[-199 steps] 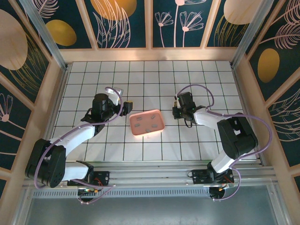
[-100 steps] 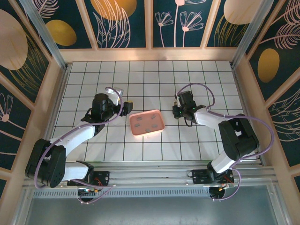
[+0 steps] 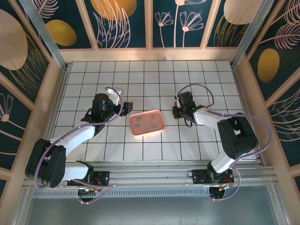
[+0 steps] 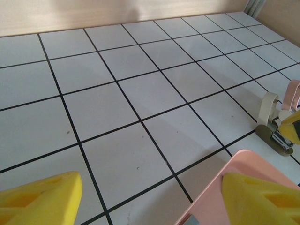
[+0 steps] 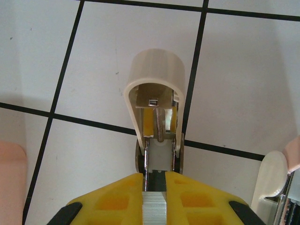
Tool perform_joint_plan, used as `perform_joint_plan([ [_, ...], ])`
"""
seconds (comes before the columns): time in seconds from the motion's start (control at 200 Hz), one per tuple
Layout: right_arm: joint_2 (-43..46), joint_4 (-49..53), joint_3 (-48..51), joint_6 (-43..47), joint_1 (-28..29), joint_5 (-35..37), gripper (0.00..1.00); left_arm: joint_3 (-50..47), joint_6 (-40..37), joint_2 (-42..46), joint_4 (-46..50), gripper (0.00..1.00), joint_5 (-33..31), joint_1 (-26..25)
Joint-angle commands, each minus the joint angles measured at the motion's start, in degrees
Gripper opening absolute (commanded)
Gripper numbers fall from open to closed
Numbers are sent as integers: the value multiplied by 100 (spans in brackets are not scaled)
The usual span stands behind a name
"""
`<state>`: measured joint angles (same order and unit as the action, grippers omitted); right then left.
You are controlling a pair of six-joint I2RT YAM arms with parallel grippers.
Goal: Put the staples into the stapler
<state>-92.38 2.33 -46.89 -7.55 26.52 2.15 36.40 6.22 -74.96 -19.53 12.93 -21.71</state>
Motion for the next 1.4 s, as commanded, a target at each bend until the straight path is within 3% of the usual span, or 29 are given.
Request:
perform_joint_plan([
  [0.0,-94,-47,98,113,-2,163,16,78,-26,-47,-150,78,66,-26],
  [1.001,150,57,255,70,14,156,16,88,-18,-12,-149,78,78,-28],
  [1.396,472,225,46,-9,12,-42,31,87,-15,6,-151,77,78,-22],
])
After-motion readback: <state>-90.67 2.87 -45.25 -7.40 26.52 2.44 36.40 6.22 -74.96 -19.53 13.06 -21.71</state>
